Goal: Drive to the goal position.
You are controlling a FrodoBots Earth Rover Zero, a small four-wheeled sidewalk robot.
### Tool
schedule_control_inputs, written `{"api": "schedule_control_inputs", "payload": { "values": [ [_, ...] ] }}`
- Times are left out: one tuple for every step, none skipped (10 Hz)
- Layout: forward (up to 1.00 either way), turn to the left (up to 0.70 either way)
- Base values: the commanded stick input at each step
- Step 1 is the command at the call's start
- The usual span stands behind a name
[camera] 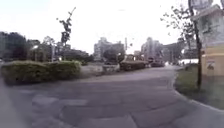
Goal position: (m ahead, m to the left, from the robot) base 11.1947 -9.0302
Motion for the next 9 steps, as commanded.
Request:
{"api": "schedule_control_inputs", "payload": {
  "values": [
    [0.70, 0.00],
    [0.70, 0.00],
    [0.70, 0.00],
    [0.70, 0.00],
    [0.70, 0.00],
    [0.70, 0.00],
    [0.70, 0.00],
    [0.70, 0.00],
    [0.70, 0.00]
  ]
}}
